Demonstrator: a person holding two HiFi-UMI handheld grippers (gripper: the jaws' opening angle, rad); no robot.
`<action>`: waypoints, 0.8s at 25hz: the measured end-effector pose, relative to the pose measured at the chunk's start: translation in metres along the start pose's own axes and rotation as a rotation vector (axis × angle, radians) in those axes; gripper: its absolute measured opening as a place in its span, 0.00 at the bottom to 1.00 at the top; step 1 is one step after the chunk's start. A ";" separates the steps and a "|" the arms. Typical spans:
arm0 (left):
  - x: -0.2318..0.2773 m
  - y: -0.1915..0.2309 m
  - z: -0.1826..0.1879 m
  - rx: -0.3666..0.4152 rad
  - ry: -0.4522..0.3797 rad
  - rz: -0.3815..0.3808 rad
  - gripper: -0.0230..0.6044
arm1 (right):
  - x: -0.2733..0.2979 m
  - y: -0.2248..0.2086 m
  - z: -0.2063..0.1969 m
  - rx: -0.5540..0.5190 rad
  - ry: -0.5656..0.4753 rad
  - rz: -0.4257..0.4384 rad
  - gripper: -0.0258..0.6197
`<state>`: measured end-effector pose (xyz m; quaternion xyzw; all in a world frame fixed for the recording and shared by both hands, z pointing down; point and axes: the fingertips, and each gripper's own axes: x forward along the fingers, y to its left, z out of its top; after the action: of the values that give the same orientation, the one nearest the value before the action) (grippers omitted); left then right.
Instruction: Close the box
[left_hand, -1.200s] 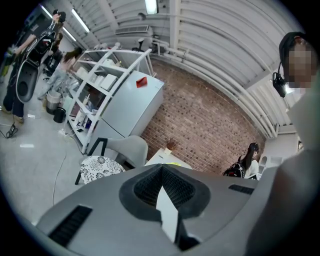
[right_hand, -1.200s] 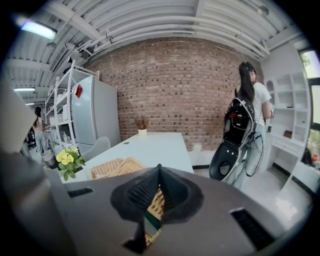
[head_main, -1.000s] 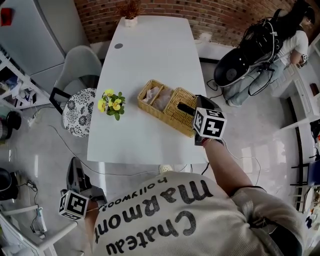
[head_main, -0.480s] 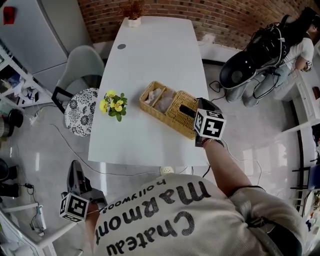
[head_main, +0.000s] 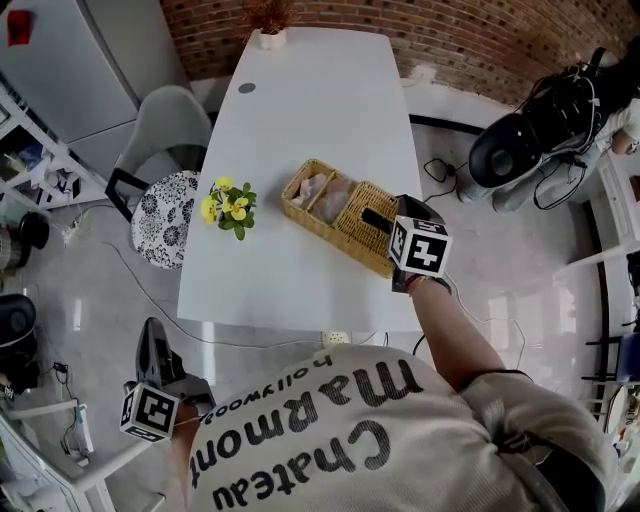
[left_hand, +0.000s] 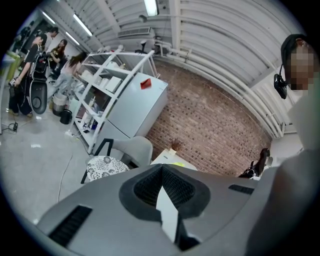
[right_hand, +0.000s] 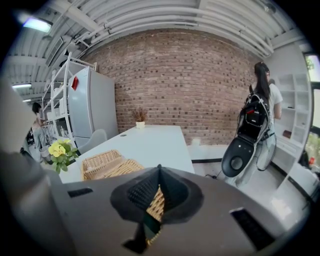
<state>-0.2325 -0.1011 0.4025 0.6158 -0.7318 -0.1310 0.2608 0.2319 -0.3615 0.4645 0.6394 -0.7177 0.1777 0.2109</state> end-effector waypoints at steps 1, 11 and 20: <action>-0.001 0.000 0.000 -0.001 0.003 0.006 0.04 | 0.000 0.000 -0.001 -0.003 0.001 -0.001 0.06; 0.001 -0.001 0.000 0.000 0.005 0.005 0.04 | 0.002 0.005 0.000 -0.008 0.001 0.012 0.06; 0.003 0.001 0.001 0.003 -0.002 0.007 0.04 | 0.010 0.006 0.000 0.018 0.016 0.016 0.06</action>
<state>-0.2341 -0.1037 0.4027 0.6134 -0.7345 -0.1297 0.2596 0.2246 -0.3690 0.4701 0.6340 -0.7195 0.1910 0.2094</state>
